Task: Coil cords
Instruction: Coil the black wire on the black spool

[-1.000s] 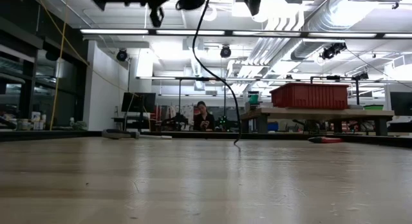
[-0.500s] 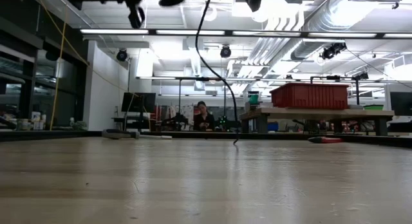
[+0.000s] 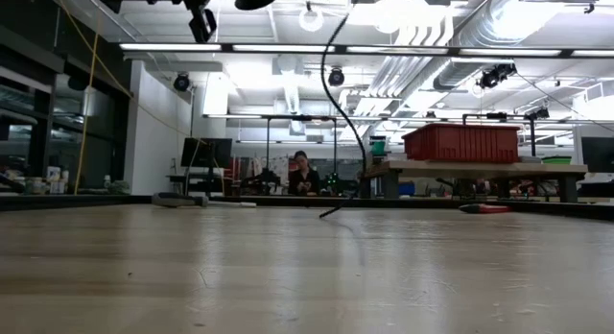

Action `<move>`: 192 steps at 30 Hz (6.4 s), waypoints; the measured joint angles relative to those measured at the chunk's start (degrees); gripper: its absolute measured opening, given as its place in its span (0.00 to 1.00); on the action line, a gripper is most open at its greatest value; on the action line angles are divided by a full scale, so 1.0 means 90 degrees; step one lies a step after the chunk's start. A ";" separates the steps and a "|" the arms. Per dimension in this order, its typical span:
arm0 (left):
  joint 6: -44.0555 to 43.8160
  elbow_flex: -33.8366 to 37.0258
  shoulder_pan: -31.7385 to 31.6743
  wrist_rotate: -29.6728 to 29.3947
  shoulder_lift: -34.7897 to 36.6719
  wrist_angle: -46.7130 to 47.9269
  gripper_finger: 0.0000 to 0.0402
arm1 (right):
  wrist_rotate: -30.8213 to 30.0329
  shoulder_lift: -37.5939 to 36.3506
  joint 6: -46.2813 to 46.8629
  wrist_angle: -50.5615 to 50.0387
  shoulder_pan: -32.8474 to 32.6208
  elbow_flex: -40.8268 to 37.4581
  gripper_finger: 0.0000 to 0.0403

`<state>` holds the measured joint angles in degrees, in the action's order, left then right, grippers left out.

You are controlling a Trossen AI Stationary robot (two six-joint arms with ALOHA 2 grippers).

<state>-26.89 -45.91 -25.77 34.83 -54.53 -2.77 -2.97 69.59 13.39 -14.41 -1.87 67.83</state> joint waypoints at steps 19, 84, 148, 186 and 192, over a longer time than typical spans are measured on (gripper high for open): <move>-0.0498 -0.1000 0.1228 0.0750 -0.2520 -0.1176 0.00 | 0.0030 0.0044 -0.0115 0.0521 0.0170 0.0000 0.00; -0.1100 -0.2790 0.1286 0.1560 -0.2697 -0.2402 0.00 | 0.0523 0.1229 -0.0254 0.1932 0.0083 0.0002 0.44; -0.0210 -0.2791 -0.0009 0.2222 -0.1554 0.2306 0.00 | 0.0390 0.0286 -0.0044 0.1373 -0.0534 0.0002 0.00; 0.1620 -0.2790 0.0681 0.1389 -0.1818 0.2409 0.00 | -0.0808 0.0422 0.0653 -0.0639 0.0070 0.0002 0.40; 0.1546 -0.2790 0.0681 0.1382 -0.1818 0.2207 0.00 | -0.0913 0.0603 0.0604 -0.1400 0.0073 -0.0008 0.49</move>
<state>-12.99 -71.02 -19.64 47.27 -70.89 17.09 -11.19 75.02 18.83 -27.01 -1.21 67.76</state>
